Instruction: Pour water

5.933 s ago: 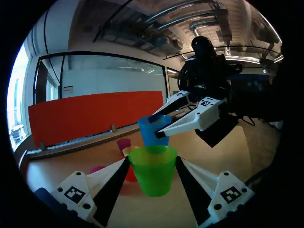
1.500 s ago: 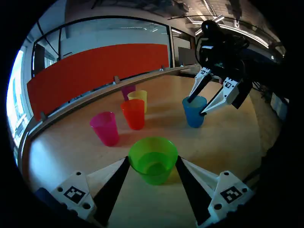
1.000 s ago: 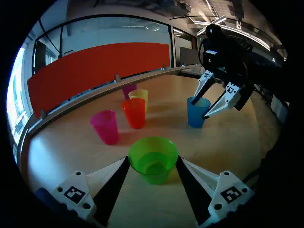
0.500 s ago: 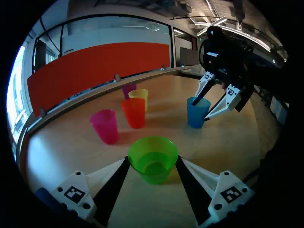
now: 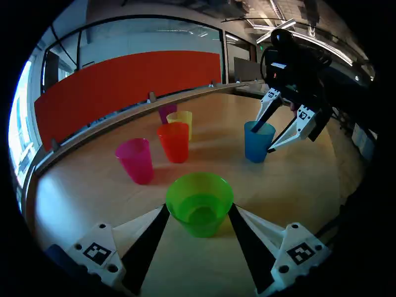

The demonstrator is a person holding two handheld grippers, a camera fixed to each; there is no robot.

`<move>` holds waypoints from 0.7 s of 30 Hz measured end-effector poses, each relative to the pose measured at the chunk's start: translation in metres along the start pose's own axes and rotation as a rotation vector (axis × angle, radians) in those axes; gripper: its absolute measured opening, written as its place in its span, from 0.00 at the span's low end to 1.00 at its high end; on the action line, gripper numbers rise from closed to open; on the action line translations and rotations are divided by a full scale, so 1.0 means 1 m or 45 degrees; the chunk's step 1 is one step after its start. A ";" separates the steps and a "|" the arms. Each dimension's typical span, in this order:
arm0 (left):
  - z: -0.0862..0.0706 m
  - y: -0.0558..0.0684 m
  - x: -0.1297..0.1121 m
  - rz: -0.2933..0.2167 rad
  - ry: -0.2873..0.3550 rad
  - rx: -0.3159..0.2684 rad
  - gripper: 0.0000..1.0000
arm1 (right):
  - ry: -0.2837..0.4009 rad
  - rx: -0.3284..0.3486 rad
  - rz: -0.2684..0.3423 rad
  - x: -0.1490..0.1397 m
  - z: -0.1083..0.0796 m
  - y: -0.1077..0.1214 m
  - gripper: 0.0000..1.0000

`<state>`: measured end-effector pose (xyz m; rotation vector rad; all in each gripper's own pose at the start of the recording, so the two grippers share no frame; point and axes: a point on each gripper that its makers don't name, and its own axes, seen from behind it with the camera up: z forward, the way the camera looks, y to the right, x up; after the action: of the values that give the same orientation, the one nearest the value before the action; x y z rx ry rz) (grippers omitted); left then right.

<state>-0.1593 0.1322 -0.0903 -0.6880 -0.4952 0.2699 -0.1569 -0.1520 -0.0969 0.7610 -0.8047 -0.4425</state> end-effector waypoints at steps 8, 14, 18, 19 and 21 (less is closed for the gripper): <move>-0.004 0.001 -0.004 0.051 -0.040 0.006 0.87 | -0.001 -0.004 0.000 -0.003 -0.003 0.000 0.94; -0.008 0.003 -0.010 0.078 -0.071 0.004 0.87 | 0.000 -0.007 0.003 -0.005 -0.007 0.000 0.94; -0.011 0.004 -0.015 0.088 -0.087 0.000 0.87 | 0.000 -0.012 0.004 -0.008 -0.010 0.000 0.94; -0.012 0.004 -0.016 0.092 -0.090 0.001 0.87 | 0.000 -0.014 0.004 -0.009 -0.010 0.000 0.94; -0.014 0.005 -0.017 0.100 -0.095 0.003 0.87 | 0.000 -0.018 0.007 -0.011 -0.011 0.000 0.94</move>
<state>-0.1667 0.1213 -0.1086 -0.6981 -0.5396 0.3709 -0.1549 -0.1401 -0.1073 0.7460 -0.8025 -0.4428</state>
